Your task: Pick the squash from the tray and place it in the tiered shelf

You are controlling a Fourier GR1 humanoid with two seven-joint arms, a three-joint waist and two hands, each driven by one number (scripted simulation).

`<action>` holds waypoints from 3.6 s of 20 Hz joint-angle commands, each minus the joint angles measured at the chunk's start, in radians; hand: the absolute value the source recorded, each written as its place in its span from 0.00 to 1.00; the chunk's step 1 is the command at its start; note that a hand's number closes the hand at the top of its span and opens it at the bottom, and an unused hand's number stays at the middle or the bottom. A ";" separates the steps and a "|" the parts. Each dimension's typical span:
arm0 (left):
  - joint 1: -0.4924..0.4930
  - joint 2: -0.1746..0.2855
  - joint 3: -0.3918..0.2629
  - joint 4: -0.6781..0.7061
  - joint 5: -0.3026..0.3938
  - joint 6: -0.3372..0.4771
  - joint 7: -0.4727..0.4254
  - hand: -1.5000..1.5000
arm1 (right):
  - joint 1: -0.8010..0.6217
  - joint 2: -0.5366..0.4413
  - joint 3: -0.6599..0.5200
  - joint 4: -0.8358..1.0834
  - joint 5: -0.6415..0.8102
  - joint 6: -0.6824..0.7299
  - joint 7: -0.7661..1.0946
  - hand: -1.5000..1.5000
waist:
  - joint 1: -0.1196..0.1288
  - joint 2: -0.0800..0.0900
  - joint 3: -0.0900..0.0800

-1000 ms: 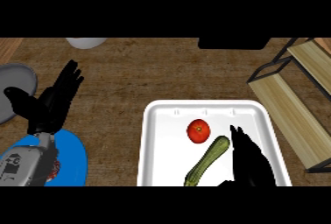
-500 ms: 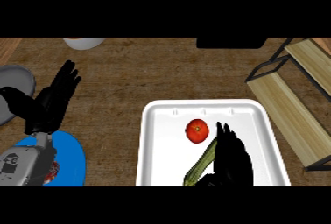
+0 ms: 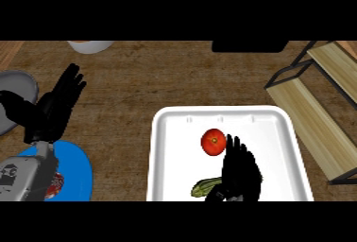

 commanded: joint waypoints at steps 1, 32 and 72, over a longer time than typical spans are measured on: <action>0.031 -0.015 0.013 0.045 -0.016 -0.010 -0.077 0.50 | 0.007 0.022 -0.012 0.021 -0.010 -0.008 0.156 0.00 | -0.004 0.001 0.001; 0.031 -0.018 0.044 -0.013 -0.032 -0.015 0.003 0.50 | -0.136 0.020 0.424 -0.358 0.196 -0.229 -0.172 1.00 | -0.026 -0.016 0.001; 0.047 -0.009 0.090 -0.032 -0.016 -0.050 0.010 0.50 | -0.405 -0.024 -1.103 -0.728 -0.188 0.504 -0.488 1.00 | -0.038 -0.009 0.005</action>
